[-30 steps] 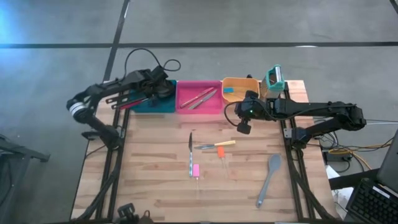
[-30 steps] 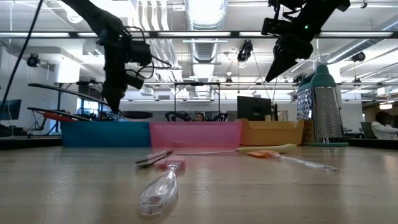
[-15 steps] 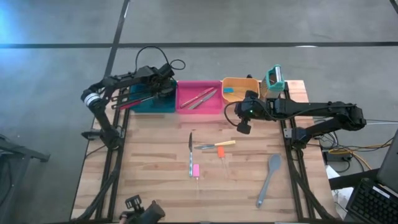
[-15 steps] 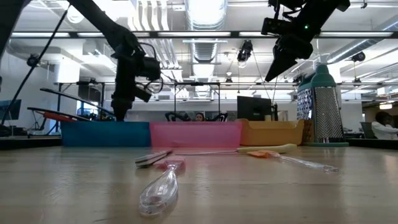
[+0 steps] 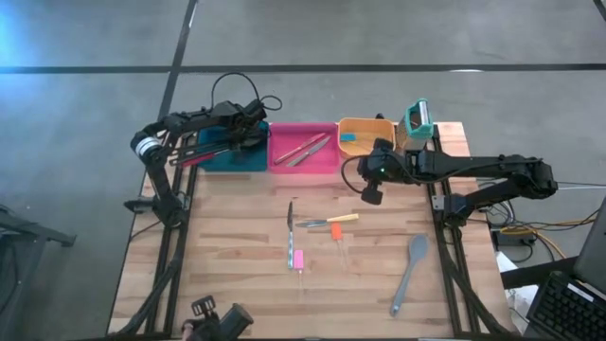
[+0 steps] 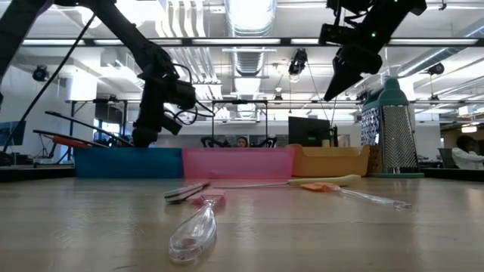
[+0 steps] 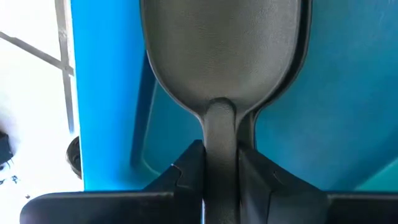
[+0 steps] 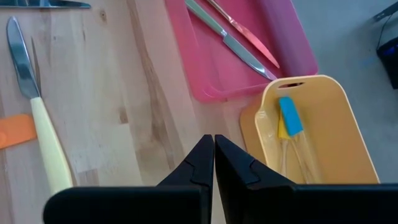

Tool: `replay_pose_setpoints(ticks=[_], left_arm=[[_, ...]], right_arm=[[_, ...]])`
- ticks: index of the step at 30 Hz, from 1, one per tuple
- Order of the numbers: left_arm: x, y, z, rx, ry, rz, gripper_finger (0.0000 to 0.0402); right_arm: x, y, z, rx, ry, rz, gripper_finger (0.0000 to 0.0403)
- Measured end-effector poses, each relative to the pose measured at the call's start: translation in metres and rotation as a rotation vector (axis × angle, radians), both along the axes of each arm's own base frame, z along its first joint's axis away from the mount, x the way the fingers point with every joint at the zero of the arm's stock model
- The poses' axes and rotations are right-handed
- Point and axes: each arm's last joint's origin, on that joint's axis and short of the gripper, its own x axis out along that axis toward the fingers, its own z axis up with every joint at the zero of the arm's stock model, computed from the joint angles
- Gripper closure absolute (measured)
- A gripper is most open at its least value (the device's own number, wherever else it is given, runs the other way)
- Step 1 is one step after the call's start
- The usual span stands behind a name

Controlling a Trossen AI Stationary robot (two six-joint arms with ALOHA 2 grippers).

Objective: Pick & Place Kitchen Items
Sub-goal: Put the black serving spoon into the blue bin, then put the yellow knife into the pink bin

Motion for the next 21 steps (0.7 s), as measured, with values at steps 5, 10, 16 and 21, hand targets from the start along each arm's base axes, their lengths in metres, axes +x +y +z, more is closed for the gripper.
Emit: replay_pose_setpoints(ticks=[5,10,16,21], left_arm=[[-0.002,-0.001,0.004,0.035,0.010,0.021,0.0261],[-0.003,-0.002,0.009,0.048,0.002,0.026,0.0183],[-0.008,-0.012,0.016,0.018,0.038,0.039,0.0157],[-0.011,-0.020,0.033,0.063,-0.009,0.074,0.0155]], right_arm=[[-0.001,0.000,-0.005,0.002,0.012,-0.001,0.0394],[-0.002,0.000,-0.009,0.006,0.023,-0.003,0.0394],[-0.002,0.000,-0.008,0.005,0.021,-0.002,0.0394],[-0.002,0.000,-0.008,0.004,0.020,-0.001,0.0394]])
